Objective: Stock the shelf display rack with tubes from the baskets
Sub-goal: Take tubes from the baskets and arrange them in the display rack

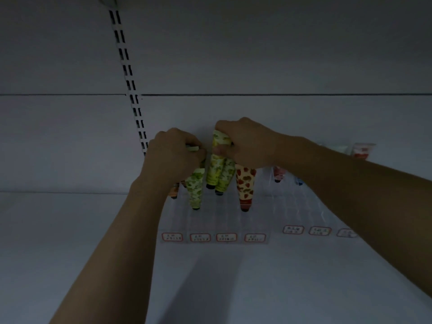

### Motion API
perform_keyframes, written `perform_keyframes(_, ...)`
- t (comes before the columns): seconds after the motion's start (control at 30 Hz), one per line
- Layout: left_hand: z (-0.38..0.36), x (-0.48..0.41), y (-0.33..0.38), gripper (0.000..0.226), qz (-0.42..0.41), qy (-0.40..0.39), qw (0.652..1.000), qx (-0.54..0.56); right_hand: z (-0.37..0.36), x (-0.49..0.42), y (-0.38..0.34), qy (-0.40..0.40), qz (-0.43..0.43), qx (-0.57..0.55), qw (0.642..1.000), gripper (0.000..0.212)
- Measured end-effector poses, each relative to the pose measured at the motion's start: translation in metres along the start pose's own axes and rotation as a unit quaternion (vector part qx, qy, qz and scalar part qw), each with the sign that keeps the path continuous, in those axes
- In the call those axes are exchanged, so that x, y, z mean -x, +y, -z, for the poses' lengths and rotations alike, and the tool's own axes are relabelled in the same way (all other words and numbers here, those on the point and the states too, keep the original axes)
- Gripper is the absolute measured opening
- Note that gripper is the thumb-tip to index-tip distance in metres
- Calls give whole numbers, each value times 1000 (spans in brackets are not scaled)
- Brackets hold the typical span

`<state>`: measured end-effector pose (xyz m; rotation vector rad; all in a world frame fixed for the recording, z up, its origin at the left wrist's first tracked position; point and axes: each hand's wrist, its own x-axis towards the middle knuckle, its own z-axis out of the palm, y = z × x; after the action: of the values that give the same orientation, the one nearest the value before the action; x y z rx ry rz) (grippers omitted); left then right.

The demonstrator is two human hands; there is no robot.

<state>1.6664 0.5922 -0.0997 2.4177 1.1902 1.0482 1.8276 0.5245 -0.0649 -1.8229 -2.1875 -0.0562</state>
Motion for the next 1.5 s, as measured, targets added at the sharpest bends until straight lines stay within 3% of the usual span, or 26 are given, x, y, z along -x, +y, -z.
perform_keyframes(0.43,-1,1,-6,22,-47,0,999,11,-13,-9,-15,73,61,98,991,20)
perform_keyframes(0.6,1,2,-6,24,-35,3,999,19,-7,-13,-13,61,63,66,994,24)
perform_keyframes(0.93,3,6,-6,16,-33,30,999,25,-5,-30,-13,-1,-39,76,996,20)
perform_keyframes(1.03,3,5,-9,15,-37,37,998,26,-8,-35,-8,3,-56,90,994,27)
perform_keyframes(1.1,3,5,-9,15,-41,42,998,29,-11,-35,-5,14,-57,93,994,33)
perform_keyframes(1.23,2,4,-10,17,-34,42,998,20,-6,-36,-7,-2,-34,91,995,20)
perform_keyframes(1.43,-3,7,-10,19,-13,60,998,23,-3,-39,-13,-33,-18,144,989,17)
perform_keyframes(1.5,-3,7,-9,20,-8,54,998,23,-3,-41,-15,-43,-5,158,987,29)
